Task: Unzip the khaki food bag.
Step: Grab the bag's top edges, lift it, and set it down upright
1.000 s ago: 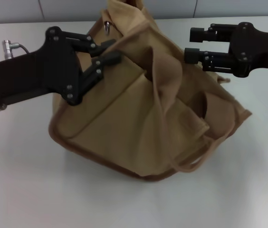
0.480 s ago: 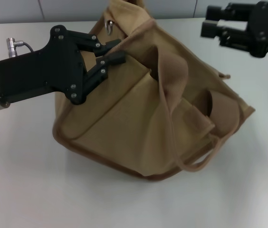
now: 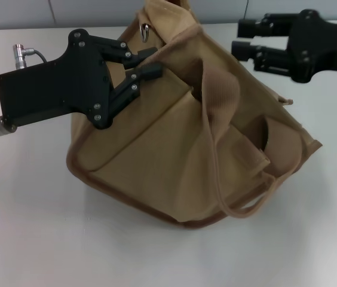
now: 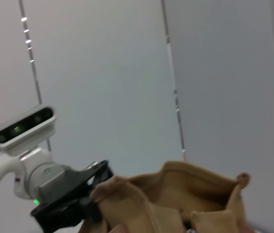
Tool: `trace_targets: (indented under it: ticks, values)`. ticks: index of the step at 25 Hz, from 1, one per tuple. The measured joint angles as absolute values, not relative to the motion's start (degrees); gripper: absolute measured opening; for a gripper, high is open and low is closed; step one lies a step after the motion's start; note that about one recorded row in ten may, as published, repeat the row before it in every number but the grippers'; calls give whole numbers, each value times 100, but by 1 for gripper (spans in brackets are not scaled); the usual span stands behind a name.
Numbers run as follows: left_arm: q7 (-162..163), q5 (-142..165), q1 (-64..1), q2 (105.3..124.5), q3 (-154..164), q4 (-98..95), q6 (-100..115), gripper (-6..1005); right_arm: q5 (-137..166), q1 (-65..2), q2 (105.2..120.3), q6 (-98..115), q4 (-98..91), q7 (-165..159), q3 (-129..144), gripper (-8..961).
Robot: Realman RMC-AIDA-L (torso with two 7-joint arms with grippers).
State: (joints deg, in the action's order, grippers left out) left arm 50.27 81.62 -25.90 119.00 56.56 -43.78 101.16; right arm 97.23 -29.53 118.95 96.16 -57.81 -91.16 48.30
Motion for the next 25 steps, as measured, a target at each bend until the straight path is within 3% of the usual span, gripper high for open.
trace_targets:
  ticks: [13,18,25]
  values:
    - [5027,8162,-2643,11891,5732,-4387,10104,83,10249,-3311,11907,9166,-5793,-9139,5528,474]
    - [5015,8162,-2683,11891,5740,-4393,10066,83,10391,-3392,11912,9121,-5901,-9155,5742,543]
    - [4989,8165,-2707,11893,5740,-4394,10019,83,10731,-3404,11927,8654,-6233,-9298,6316,472]
